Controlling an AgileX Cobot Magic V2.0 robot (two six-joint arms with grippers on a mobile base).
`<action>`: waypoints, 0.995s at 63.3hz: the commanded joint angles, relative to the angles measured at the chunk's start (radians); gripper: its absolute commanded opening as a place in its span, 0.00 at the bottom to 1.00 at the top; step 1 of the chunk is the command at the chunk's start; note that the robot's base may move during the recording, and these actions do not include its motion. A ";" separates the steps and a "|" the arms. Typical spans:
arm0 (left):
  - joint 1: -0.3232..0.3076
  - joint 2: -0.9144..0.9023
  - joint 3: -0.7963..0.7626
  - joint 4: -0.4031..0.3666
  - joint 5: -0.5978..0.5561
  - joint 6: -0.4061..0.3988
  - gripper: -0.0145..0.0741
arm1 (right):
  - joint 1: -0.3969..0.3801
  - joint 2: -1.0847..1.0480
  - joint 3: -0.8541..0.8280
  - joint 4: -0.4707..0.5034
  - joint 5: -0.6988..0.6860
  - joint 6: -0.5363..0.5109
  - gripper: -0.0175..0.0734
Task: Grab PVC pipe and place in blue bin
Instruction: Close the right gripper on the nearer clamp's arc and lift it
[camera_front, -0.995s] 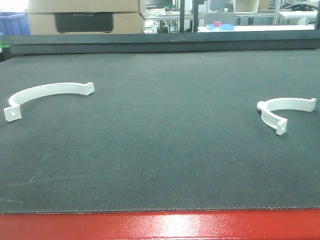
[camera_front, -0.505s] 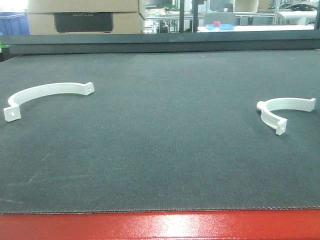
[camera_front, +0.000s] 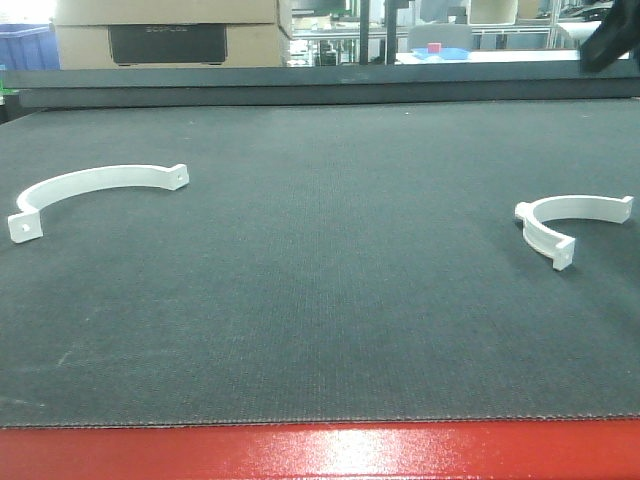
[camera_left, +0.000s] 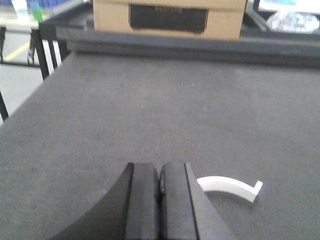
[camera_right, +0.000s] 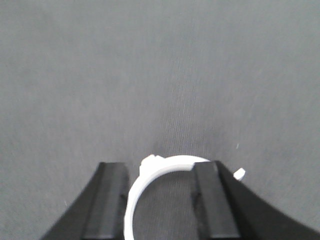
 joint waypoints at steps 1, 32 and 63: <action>-0.003 0.032 -0.052 0.005 0.052 -0.006 0.14 | 0.001 0.033 -0.012 0.001 0.011 -0.006 0.44; -0.003 0.263 -0.246 -0.044 0.164 -0.006 0.41 | 0.003 0.149 -0.015 0.001 0.062 -0.006 0.44; -0.003 0.339 -0.263 -0.059 0.172 -0.006 0.41 | 0.073 0.241 -0.067 0.001 0.065 -0.006 0.44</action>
